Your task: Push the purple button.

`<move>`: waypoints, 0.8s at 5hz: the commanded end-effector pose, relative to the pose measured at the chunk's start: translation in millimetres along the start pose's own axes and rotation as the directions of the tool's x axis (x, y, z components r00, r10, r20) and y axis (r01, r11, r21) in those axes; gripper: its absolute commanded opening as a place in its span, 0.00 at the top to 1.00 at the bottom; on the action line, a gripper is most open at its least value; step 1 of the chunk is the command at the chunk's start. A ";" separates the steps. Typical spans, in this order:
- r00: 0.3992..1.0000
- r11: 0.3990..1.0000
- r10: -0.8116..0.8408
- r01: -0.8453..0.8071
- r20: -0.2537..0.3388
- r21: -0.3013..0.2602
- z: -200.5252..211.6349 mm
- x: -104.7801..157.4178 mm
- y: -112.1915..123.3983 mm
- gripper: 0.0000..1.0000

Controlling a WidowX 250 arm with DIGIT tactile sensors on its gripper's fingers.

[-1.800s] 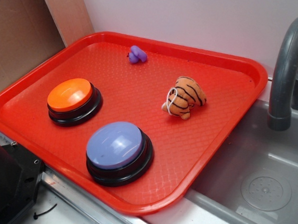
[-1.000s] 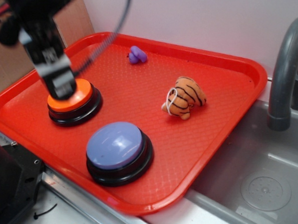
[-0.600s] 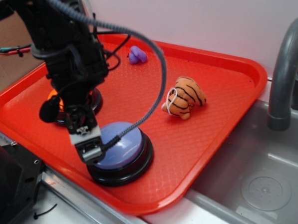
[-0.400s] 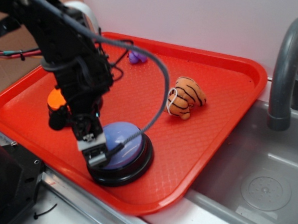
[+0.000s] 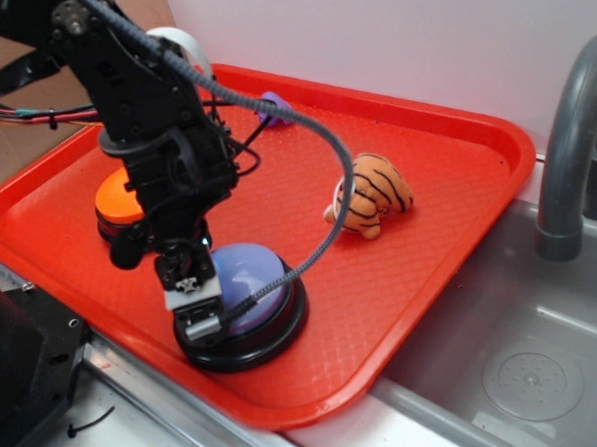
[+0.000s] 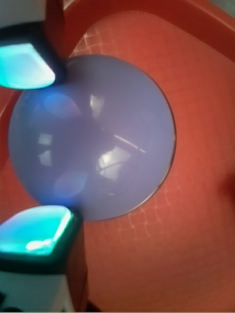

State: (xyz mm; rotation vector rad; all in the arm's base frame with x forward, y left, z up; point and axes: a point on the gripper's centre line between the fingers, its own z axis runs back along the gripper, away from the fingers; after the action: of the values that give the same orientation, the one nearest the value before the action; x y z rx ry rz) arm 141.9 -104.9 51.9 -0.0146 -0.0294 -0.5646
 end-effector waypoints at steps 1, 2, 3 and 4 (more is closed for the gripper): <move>0.999 0.999 0.032 -0.033 0.019 0.039 41.2 10.8 14.6 0.00; 1.000 0.998 0.013 -0.014 0.020 0.054 59.9 17.1 17.3 0.00; 1.000 0.999 0.022 -0.023 0.022 0.043 68.7 16.4 18.8 0.00; 0.999 0.999 0.042 -0.042 -0.001 0.030 76.5 13.8 21.0 0.00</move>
State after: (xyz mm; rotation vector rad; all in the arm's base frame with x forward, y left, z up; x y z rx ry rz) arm 159.6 -88.5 117.2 0.0329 0.0199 -0.5306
